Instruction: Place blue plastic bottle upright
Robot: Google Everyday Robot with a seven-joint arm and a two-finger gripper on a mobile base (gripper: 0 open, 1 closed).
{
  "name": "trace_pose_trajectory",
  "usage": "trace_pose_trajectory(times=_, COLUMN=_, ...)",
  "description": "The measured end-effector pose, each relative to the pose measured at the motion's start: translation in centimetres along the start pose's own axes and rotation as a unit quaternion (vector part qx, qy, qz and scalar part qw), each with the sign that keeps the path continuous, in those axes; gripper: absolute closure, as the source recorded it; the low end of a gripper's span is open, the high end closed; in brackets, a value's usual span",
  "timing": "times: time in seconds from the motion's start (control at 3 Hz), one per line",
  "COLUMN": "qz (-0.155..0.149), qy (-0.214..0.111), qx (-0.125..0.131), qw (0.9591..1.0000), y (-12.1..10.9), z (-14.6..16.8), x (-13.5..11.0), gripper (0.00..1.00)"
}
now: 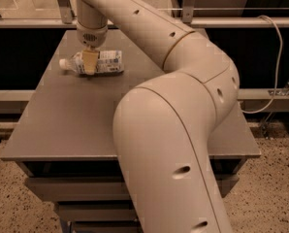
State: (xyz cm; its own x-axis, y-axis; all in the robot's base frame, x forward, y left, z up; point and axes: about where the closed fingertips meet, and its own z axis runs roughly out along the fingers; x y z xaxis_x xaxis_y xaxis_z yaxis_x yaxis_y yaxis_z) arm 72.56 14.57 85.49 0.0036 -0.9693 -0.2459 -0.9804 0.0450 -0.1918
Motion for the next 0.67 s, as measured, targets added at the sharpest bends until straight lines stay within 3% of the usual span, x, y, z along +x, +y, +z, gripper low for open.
trace_pose_trajectory(times=0.33, qz=0.0, qy=0.004, qx=0.004, qw=1.0, y=-0.2, z=-0.4, x=0.1, gripper=0.7)
trace_pose_trajectory(times=0.67, qz=0.012, qy=-0.02, qx=0.019, qw=0.9995, y=-0.8, z=-2.2, x=0.1, gripper=0.93)
